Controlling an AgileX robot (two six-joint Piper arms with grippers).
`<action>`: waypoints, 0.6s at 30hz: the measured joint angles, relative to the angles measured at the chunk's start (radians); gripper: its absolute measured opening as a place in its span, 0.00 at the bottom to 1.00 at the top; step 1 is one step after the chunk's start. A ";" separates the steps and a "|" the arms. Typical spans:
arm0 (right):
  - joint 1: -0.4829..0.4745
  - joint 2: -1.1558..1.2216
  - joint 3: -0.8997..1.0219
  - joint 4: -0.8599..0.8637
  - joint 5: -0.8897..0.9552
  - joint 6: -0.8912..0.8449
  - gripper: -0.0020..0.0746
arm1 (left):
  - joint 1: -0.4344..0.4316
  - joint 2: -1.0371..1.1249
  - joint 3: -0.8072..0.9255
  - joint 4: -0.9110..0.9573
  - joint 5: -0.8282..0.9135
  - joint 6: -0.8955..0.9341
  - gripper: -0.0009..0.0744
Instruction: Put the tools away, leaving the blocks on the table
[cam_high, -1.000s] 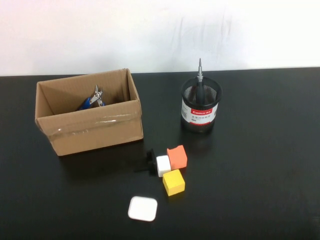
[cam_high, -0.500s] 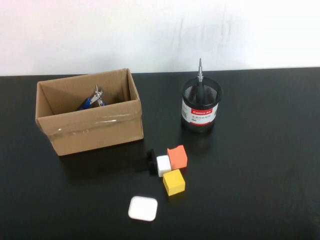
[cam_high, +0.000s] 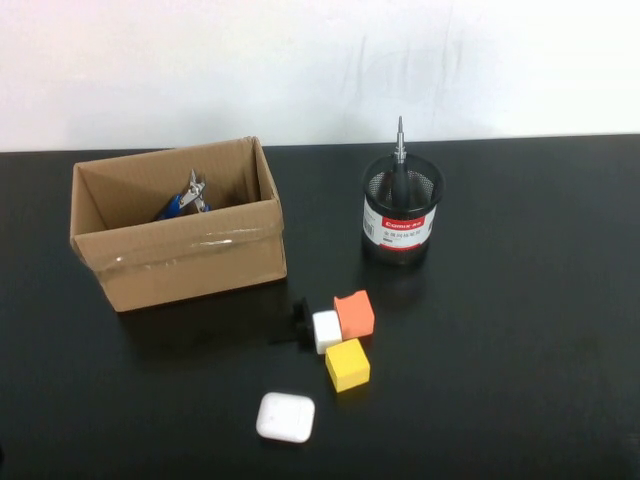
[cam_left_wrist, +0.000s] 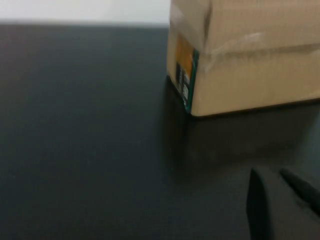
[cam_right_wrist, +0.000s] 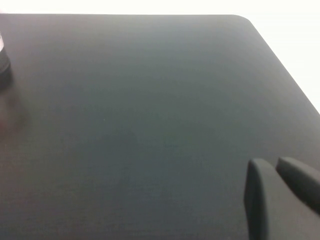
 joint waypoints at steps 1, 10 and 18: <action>0.000 0.000 0.000 0.000 0.000 0.000 0.02 | 0.000 0.000 0.000 0.000 0.002 -0.003 0.01; 0.000 0.000 0.000 0.000 0.000 0.000 0.02 | 0.000 0.000 0.000 -0.002 0.002 -0.005 0.01; 0.000 0.000 0.000 0.000 0.000 0.000 0.02 | 0.000 0.000 0.000 -0.002 0.002 -0.007 0.01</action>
